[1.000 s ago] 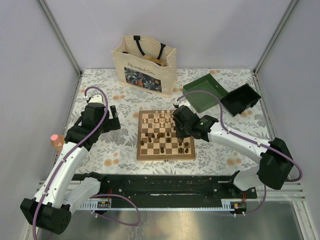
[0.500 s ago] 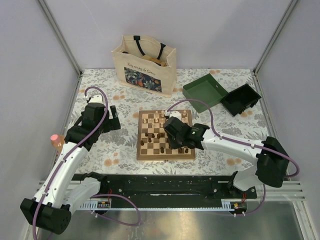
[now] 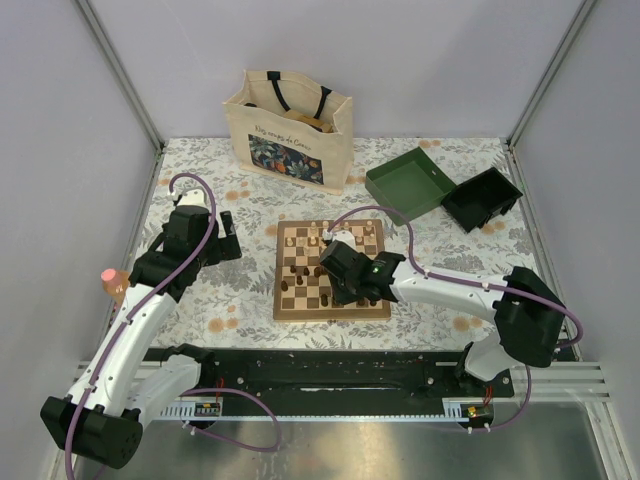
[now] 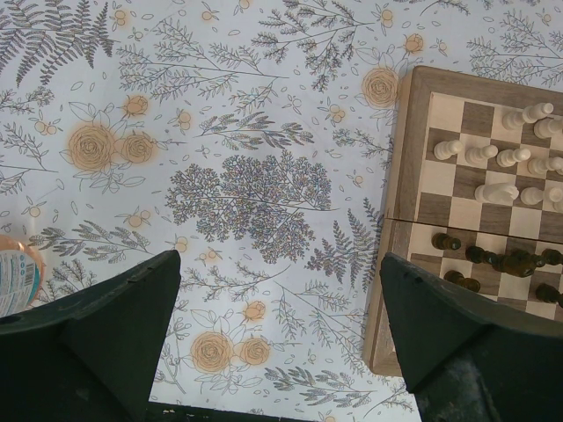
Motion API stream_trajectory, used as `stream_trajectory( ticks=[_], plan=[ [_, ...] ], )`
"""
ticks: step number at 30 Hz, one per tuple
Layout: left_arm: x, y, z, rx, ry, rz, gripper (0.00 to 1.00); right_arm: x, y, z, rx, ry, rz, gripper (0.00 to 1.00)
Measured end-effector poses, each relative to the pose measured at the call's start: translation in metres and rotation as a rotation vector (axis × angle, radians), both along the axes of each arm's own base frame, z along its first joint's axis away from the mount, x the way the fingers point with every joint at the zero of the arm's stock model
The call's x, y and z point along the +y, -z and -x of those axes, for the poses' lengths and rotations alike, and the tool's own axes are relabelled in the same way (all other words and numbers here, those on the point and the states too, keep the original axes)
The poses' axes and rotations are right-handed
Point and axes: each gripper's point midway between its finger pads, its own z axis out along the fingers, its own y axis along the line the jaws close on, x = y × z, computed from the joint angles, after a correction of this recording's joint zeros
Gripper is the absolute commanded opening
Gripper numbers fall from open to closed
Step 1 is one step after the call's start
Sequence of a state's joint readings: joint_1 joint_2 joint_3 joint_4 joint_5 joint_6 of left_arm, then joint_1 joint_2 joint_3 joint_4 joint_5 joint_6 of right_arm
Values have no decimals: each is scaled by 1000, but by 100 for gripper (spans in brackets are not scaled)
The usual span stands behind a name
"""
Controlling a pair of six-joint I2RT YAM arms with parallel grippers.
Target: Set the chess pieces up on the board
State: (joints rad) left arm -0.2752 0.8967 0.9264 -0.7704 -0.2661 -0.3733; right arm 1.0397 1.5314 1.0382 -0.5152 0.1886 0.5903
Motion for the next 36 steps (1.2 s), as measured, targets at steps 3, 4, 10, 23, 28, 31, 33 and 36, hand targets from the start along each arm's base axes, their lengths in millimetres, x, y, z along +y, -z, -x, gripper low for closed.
stream_trajectory(
  ticks=[3, 4, 10, 23, 28, 31, 33, 36],
  plan=[
    [0, 0, 0, 0, 0, 0, 99, 0, 2, 0, 2, -1, 2, 18],
    [0, 0, 0, 0, 0, 0, 99, 0, 2, 0, 2, -1, 3, 18],
    [0, 0, 0, 0, 0, 0, 99, 2, 4, -1, 0, 0, 1, 21],
    [1, 0, 0, 0, -3, 0, 99, 2, 8, -2, -1, 2, 5, 24],
    [1, 0, 0, 0, -3, 0, 99, 2, 8, -2, -2, 3, 6, 23],
    [1, 0, 0, 0, -3, 0, 99, 2, 8, -3, -6, 5, 5, 22],
    [1, 0, 0, 0, -3, 0, 99, 2, 8, -3, -7, 5, 5, 22],
    [1, 0, 0, 0, -3, 0, 99, 2, 8, -3, -9, 5, 6, 21]
  ],
)
